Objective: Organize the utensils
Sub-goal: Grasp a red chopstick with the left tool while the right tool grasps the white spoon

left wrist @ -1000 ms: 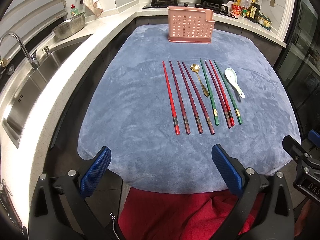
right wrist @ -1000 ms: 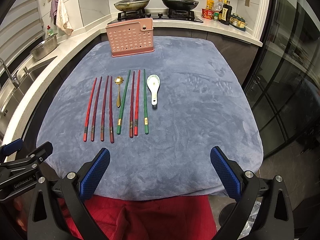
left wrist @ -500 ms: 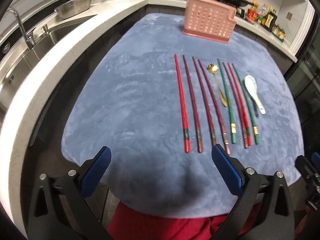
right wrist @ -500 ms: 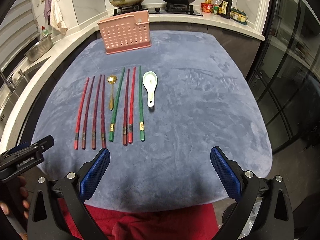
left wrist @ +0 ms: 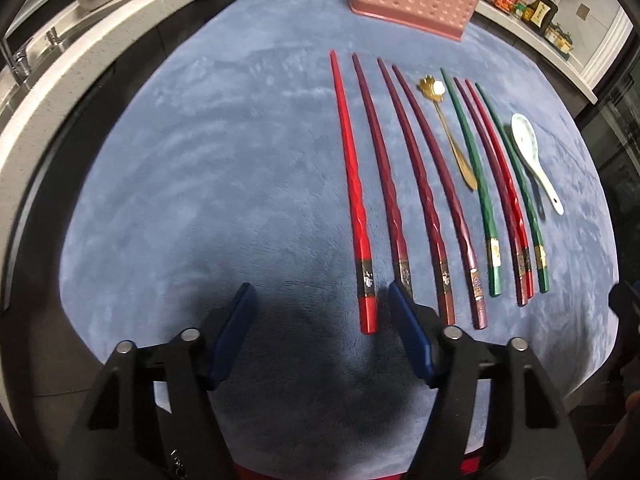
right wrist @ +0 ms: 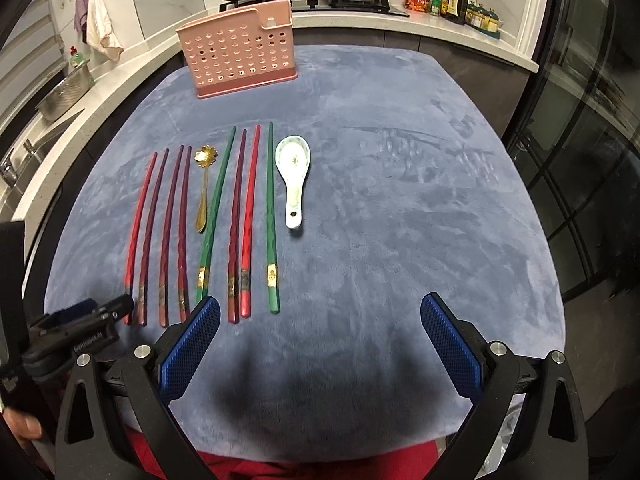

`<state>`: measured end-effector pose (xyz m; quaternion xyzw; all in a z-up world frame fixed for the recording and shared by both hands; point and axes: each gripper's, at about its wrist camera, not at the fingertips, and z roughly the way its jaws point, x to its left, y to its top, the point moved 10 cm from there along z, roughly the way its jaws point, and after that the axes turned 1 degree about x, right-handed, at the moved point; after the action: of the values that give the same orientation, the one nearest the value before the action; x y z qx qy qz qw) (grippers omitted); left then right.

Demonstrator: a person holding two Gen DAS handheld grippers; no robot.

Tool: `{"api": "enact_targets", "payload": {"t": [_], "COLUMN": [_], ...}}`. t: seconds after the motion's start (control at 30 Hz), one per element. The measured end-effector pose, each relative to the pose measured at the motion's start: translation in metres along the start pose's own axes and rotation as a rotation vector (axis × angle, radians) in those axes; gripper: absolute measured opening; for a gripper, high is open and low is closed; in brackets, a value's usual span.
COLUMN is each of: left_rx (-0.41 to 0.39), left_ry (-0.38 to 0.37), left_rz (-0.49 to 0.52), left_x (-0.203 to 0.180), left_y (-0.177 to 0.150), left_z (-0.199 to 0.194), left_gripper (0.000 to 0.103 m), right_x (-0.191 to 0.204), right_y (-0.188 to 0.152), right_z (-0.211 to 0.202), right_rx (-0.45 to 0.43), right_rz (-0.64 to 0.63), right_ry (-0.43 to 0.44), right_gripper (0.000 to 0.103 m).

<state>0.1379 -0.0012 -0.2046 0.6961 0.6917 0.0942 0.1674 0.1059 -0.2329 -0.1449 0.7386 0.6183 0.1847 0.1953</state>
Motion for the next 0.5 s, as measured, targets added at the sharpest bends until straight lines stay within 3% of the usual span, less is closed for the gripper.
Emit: {"api": "enact_targets", "payload": {"t": [0.13,0.3,0.37,0.5], "left_rx": [-0.011,-0.022,-0.025,-0.015], "left_ry": [0.01,0.016,0.011,-0.017], "left_rz": [0.008,-0.001,0.0,-0.005], "left_x": [0.001,0.006,0.005,0.002], "left_y": [0.003,0.01,0.012,0.012], "left_z": [0.002,0.004,0.004,0.003], "left_gripper": [0.057,0.042,0.029,0.017], "right_x": [0.001,0.003,0.006,0.013], "right_y": [0.01,0.028,0.038,0.054], "right_z": [0.01,0.023,0.03,0.046], "right_rx": [-0.004,-0.014,-0.02,-0.015], "right_rz": [0.0,0.017,0.017,0.028], "right_ry": [0.006,0.032,0.047,0.098], "right_gripper": [0.096,0.094,0.087,0.073]}}
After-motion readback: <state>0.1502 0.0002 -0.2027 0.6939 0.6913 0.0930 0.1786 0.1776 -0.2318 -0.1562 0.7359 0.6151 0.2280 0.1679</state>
